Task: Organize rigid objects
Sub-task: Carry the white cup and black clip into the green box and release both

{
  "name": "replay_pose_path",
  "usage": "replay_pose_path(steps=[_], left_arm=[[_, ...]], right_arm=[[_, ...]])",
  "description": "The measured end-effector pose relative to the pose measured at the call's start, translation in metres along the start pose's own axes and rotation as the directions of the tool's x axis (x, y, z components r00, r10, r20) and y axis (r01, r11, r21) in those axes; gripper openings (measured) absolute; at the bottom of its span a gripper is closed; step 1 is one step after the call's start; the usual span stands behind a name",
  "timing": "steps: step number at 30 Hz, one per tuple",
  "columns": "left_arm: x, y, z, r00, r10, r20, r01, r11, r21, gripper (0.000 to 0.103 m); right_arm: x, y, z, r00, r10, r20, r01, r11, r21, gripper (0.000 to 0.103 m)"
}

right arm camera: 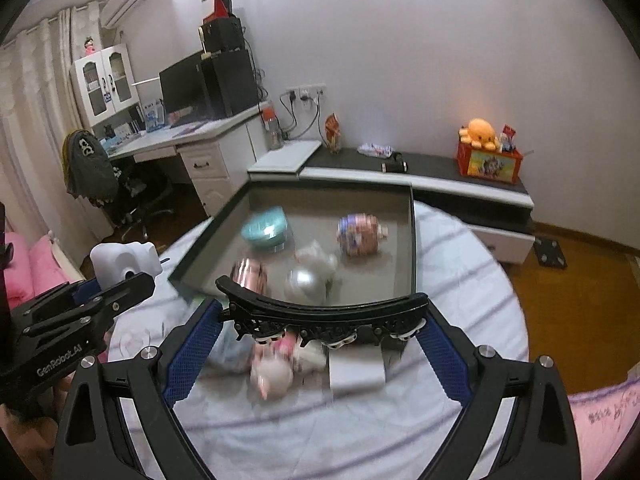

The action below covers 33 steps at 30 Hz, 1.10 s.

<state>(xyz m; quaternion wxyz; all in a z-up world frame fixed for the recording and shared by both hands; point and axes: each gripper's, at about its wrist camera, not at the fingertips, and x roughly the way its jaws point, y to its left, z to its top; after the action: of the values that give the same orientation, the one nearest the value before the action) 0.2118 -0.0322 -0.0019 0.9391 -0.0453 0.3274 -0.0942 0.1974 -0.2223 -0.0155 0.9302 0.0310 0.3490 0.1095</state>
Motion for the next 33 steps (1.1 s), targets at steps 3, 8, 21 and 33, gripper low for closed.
replay_pose_path(steps=[3, 8, 21, 33], left_arm=[[0.015, 0.003, 0.02, 1.0, -0.008, 0.002, 0.008, 1.0, 0.001, 0.043], [0.048, 0.006, 0.045, 1.0, -0.022, -0.014, 0.022, 1.0, 0.006, 0.043], [0.135, 0.006, 0.054, 0.991, -0.03, -0.128, 0.031, 1.0, 0.002, 0.043], [0.153, 0.007, 0.054, 0.987, 0.012, -0.16, -0.009, 1.0, 0.021, 0.056]], right_arm=[[0.007, -0.002, 0.017, 1.0, -0.005, 0.018, 0.005, 1.0, -0.006, 0.095], [0.034, -0.011, 0.043, 1.0, -0.014, 0.017, 0.014, 1.0, 0.0, 0.095], [0.12, -0.035, 0.058, 0.996, -0.026, -0.087, 0.03, 0.999, 0.044, 0.095], [0.153, -0.042, 0.055, 0.988, -0.042, -0.148, 0.05, 0.998, 0.05, 0.097]])
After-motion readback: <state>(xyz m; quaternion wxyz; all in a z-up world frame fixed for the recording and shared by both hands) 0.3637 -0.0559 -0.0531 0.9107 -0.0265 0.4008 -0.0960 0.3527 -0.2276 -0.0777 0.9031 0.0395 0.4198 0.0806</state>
